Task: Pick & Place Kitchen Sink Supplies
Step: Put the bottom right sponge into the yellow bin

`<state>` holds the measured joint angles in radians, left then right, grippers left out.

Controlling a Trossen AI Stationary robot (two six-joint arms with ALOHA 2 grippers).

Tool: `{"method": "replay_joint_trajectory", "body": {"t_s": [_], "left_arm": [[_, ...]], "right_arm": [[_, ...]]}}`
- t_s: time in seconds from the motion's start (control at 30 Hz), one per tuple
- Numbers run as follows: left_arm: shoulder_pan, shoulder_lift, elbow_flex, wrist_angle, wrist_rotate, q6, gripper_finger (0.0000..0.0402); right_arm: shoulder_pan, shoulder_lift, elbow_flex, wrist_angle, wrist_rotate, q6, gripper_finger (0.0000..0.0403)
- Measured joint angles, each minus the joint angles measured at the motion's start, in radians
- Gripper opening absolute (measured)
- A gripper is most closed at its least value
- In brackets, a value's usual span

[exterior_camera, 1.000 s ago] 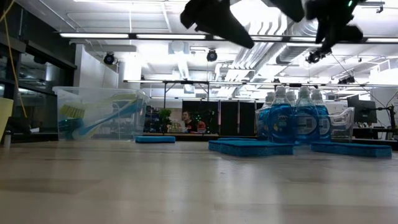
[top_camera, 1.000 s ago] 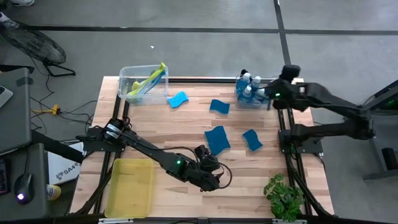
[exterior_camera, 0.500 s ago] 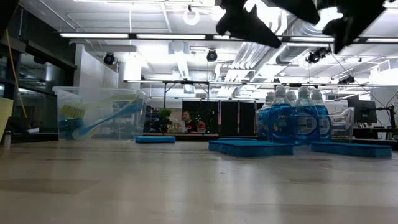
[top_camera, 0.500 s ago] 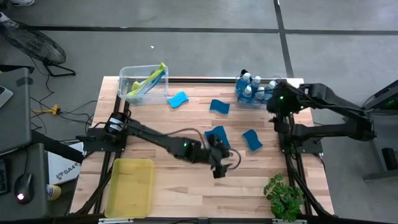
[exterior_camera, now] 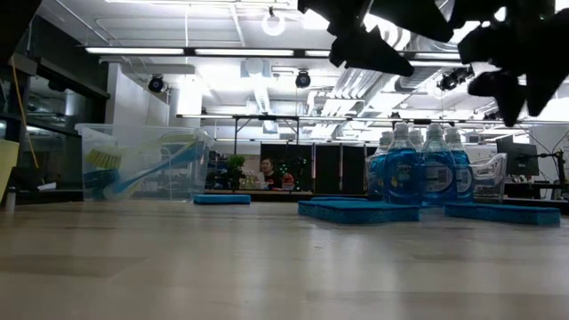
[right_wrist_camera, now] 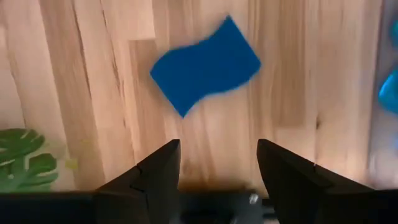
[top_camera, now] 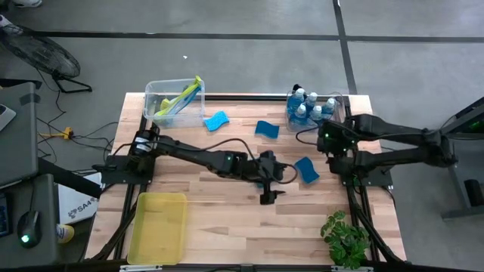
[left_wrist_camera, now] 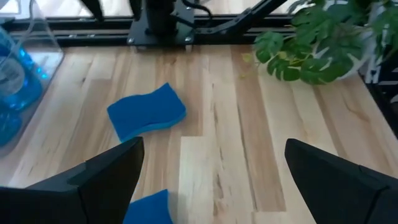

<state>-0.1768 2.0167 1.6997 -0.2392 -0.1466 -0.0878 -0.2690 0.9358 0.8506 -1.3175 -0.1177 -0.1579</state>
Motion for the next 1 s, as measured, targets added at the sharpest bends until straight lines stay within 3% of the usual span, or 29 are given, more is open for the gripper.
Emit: {"method": "replay_joint_trajectory", "body": {"t_s": [0.2, 0.4, 0.53, 0.73, 0.87, 1.0], "left_arm": [[0.014, -0.006, 0.000, 0.003, 0.019, 0.001, 0.0385], [0.012, -0.135, -0.107, 0.087, 0.038, 0.024, 0.0385], [0.012, -0.268, -0.297, 0.259, 0.062, 0.032, 0.0385], [0.013, -0.439, -0.717, 0.683, 0.090, -0.038, 0.0385], [0.013, -0.486, -0.919, 0.963, 0.095, -0.087, 0.0385], [0.014, -0.484, -1.027, 1.136, 0.079, -0.076, 0.0385]], "right_arm": [[0.057, 0.009, 0.003, 0.125, -0.046, -0.001, 0.0206], [0.096, 0.027, 0.003, 0.166, -0.009, 0.004, 0.0206], [0.107, 0.032, 0.003, 0.187, -0.009, 0.005, 0.0206], [0.108, 0.033, 0.003, 0.185, -0.004, 0.004, 0.0206], [0.108, 0.034, 0.003, 0.171, -0.005, 0.004, 0.0206], [0.109, 0.047, -0.009, 0.157, 0.003, 0.077, 0.0206]]}}
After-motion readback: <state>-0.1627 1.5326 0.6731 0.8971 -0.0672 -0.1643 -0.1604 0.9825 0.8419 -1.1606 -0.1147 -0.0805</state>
